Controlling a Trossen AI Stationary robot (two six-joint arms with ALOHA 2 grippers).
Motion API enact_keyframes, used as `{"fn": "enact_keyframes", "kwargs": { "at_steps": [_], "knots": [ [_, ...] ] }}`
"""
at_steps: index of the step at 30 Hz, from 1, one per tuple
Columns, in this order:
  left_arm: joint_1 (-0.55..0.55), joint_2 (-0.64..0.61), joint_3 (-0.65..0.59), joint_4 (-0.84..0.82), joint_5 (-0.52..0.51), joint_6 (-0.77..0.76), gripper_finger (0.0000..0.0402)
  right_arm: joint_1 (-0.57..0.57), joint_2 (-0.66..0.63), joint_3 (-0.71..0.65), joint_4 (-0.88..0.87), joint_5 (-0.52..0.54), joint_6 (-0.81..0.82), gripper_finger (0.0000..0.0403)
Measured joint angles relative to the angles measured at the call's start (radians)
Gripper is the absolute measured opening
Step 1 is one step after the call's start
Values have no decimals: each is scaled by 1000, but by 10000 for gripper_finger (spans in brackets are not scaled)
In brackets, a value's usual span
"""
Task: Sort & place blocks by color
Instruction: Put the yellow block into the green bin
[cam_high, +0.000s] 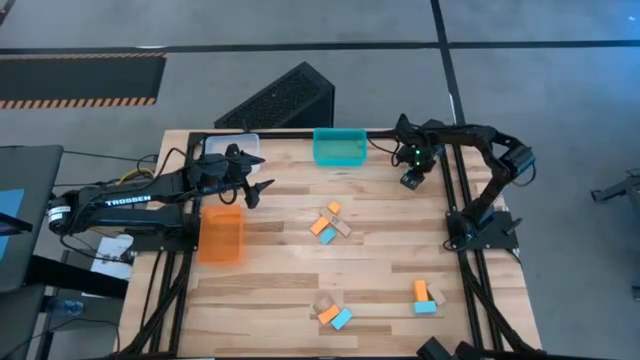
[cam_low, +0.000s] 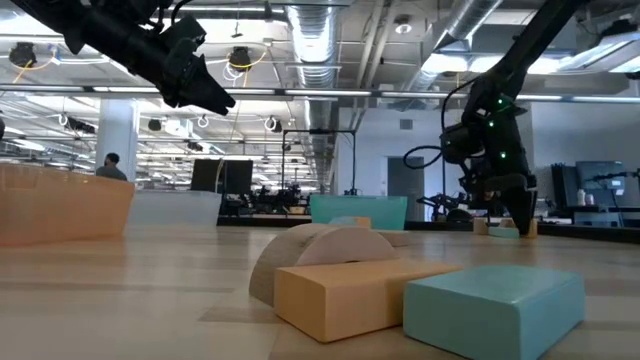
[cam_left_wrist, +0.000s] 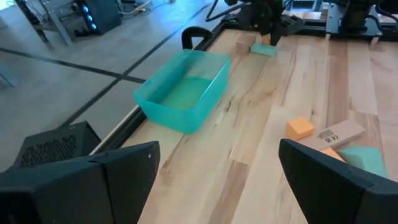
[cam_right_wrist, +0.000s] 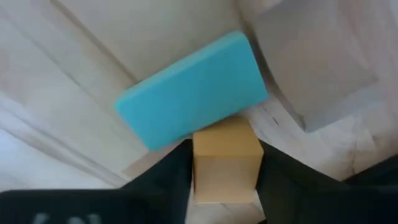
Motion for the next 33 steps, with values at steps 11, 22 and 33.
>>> {"fn": "enact_keyframes", "kwargs": {
  "at_steps": [11,22,33],
  "knots": [
    [0,0,0,16,-30,21,318,57,-221,48,-161,14,79,120],
    [0,0,0,81,-113,53,318,307,-384,78,325,-155,117,129],
    [0,0,0,93,-111,42,318,355,-50,130,900,-166,161,131]
  ]
}}
